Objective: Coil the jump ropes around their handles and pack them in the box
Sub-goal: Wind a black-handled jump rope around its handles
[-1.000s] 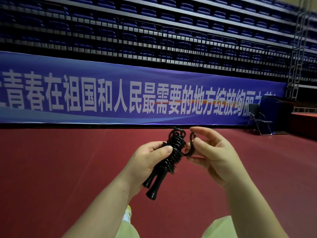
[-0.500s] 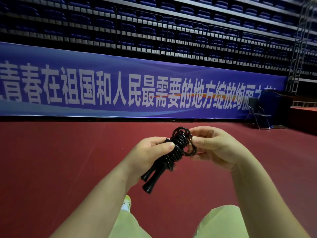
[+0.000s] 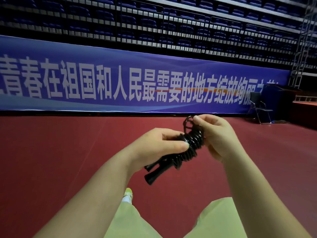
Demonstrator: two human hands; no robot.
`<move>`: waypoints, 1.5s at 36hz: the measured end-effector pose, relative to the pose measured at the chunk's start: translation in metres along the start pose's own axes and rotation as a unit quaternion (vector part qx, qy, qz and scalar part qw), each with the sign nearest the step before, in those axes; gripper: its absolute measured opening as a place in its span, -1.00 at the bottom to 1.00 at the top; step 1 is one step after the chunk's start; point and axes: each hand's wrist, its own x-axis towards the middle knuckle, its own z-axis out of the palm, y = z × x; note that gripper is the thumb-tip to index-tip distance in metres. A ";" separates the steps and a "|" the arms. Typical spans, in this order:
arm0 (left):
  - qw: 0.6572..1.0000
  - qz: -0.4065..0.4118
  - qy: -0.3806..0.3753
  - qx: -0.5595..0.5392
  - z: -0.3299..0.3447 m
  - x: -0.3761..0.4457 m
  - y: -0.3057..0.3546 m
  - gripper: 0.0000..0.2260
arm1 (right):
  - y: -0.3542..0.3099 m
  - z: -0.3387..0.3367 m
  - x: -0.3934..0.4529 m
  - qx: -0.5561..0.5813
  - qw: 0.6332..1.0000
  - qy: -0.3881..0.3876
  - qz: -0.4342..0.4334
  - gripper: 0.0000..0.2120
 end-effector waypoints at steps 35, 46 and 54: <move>0.988 -0.009 0.026 -0.153 -0.002 -0.010 0.004 -0.72 | 0.016 0.004 0.001 0.306 0.932 -0.193 0.038 -0.37; 0.981 -0.011 0.074 -0.177 0.000 -0.010 -0.001 -0.73 | 0.010 0.009 -0.004 0.293 0.948 -0.119 0.037 -0.63; 0.975 -0.007 0.056 -0.217 -0.004 -0.007 -0.008 -0.73 | 0.009 0.003 -0.004 0.264 0.953 -0.105 0.100 -0.84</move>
